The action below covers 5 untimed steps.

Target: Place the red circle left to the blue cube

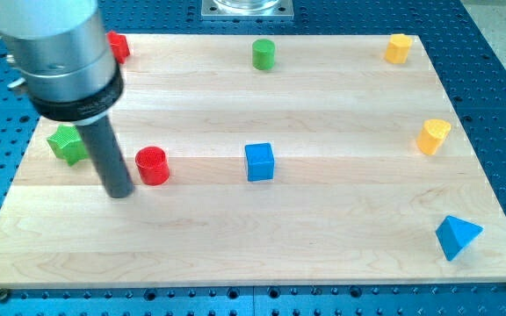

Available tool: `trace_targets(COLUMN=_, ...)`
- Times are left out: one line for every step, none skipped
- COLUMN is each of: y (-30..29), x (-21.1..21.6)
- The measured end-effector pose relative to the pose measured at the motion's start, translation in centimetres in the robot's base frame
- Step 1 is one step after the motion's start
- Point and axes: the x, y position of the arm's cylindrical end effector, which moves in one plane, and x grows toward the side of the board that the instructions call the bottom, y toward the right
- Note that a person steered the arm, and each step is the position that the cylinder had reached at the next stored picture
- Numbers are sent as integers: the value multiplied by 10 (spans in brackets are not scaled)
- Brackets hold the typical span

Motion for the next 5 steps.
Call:
trace_targets(y=-26, x=-18)
trace_targets(y=-5, x=-24)
trace_targets(y=47, x=-26)
trace_targets(y=90, x=-26)
trace_targets(y=103, x=-26)
